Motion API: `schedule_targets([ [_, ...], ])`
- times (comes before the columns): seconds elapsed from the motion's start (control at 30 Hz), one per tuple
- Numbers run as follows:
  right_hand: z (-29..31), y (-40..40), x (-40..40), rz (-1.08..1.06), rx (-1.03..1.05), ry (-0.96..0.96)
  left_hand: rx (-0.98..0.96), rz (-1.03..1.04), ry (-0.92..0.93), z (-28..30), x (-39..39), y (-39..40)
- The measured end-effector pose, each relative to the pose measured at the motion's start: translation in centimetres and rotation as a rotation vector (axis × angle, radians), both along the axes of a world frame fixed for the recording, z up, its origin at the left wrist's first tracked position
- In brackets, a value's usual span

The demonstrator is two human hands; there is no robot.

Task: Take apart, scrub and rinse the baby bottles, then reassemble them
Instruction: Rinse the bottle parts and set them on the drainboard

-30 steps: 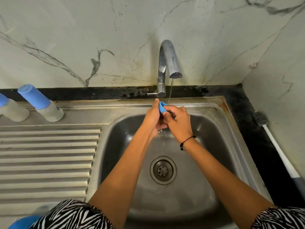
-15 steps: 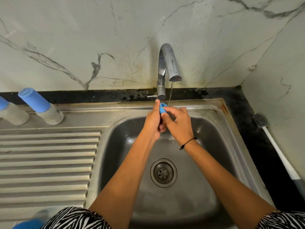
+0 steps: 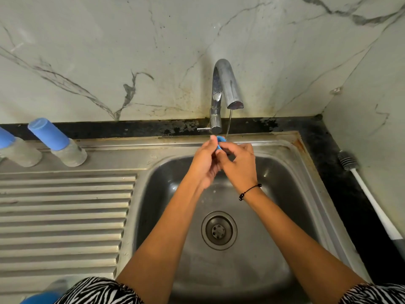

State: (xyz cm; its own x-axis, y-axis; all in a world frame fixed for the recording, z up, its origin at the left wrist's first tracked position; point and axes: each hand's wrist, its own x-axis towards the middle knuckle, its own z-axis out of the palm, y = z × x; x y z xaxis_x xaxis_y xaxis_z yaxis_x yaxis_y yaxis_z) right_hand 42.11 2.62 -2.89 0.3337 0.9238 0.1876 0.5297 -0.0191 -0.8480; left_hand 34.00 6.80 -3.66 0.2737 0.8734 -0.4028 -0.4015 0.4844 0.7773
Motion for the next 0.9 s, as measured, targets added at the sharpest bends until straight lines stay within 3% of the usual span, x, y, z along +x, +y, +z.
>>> schedule_targets([
  [0.1, 0.2, -0.4, -0.2, 0.114, 0.088, -0.071, -0.068, 0.046, 0.188, 0.1, 0.1, 0.2],
  [0.17, -0.1, -0.4, 0.4, 0.154, 0.165, -0.222, -0.124, 0.029, 0.204, 0.0, 0.1, 0.2],
  [0.27, -1.5, -0.2, 1.5, 0.140, 0.248, -0.517, -0.230, 0.072, 0.025, -0.1, 0.2, -0.1],
  [0.47, -2.4, -0.9, 1.9, 0.120, 0.169, -0.598, -0.325, 0.134, -0.204, -0.8, 0.5, -1.2],
  [0.6, -2.5, -1.4, 1.6, 0.179, 0.188, -0.818, -0.387, 0.199, -0.345, -2.1, 0.7, -1.7],
  [0.77, -3.7, -1.7, 2.9, 0.275, 0.274, -0.802, -0.363, 0.180, -0.450, -2.4, 0.9, -2.9],
  [0.9, -4.1, -2.6, 3.6, 0.180, 0.283, -0.639, -0.304, 0.096, -0.333, -1.7, 1.4, -2.7],
])
